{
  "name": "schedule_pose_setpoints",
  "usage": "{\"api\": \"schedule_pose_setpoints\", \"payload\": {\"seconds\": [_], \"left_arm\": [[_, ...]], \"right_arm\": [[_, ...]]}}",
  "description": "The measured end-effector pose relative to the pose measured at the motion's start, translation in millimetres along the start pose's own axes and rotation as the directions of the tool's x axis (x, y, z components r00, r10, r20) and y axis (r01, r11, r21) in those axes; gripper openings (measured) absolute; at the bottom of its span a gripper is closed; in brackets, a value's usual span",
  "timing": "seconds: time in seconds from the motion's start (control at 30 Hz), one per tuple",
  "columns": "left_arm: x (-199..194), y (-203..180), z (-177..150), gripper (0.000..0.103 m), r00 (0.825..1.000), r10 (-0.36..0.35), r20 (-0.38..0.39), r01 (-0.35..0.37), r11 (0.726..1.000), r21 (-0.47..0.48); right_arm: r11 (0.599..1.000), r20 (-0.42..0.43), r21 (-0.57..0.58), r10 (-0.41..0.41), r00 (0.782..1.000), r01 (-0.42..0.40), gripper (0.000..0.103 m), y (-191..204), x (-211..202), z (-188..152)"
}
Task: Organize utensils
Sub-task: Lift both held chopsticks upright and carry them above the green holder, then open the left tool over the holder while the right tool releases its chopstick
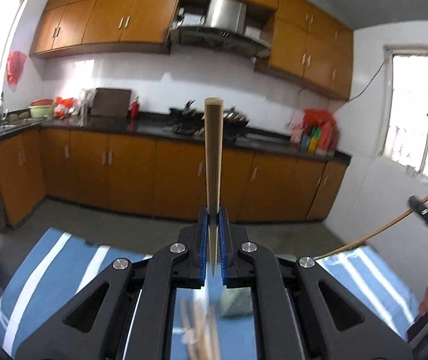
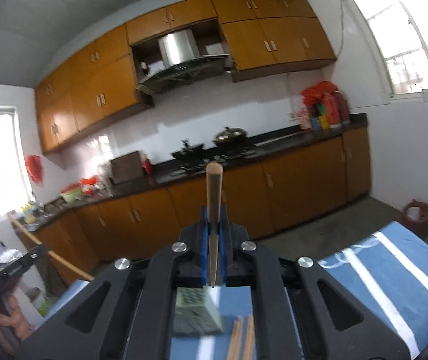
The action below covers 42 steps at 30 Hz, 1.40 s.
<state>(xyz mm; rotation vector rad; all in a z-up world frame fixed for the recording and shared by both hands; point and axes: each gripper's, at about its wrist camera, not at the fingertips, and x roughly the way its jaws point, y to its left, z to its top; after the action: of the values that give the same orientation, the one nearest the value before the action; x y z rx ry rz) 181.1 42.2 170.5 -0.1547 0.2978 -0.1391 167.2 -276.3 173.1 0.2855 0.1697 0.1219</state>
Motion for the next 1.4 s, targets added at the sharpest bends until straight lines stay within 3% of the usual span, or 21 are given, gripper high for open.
{"api": "schedule_pose_setpoints", "payload": {"seconds": [0.27, 0.77, 0.9, 0.97, 1.0, 1.27, 1.4], "left_arm": [[23.8, -30.2, -6.8, 0.007, 0.997, -0.076, -0.031, 0.076, 0.997, -0.002], [78.0, -24.7, -64.0, 0.007, 0.979, -0.044, -0.197, 0.039, 0.999, -0.026], [74.4, -20.9, -62.2, 0.013, 0.979, -0.042, -0.198, 0.036, 0.999, -0.035], [70.8, -20.1, -59.2, 0.036, 0.982, -0.037, -0.185, 0.031, 0.999, -0.036], [67.0, -19.5, -58.2, 0.039, 0.984, -0.033, -0.173, 0.027, 0.999, -0.036], [44.0, -14.9, -51.5, 0.040, 0.991, -0.023, -0.129, 0.017, 0.999, -0.045], [26.0, -1.2, -59.9, 0.040, 0.993, -0.003, -0.120, -0.003, 0.998, -0.057]], "right_arm": [[0.998, -0.095, -0.037, 0.046, 0.994, -0.050, 0.007, 20.2, 33.1, -10.8], [0.998, -0.244, -0.053, 0.012, 0.970, -0.026, 0.010, 25.4, 89.7, -60.7], [0.999, -0.241, -0.045, 0.006, 0.971, -0.017, 0.020, 23.4, 89.3, -62.5], [0.999, -0.231, -0.047, 0.001, 0.973, -0.012, 0.024, 22.1, 85.4, -61.7], [0.999, -0.226, -0.049, -0.001, 0.974, -0.010, 0.025, 22.7, 83.7, -60.7], [0.998, -0.173, -0.055, -0.025, 0.985, 0.015, 0.034, 13.8, 49.0, -55.5], [0.996, -0.189, -0.047, -0.081, 0.979, 0.074, 0.034, -8.5, 26.7, -71.1]]}}
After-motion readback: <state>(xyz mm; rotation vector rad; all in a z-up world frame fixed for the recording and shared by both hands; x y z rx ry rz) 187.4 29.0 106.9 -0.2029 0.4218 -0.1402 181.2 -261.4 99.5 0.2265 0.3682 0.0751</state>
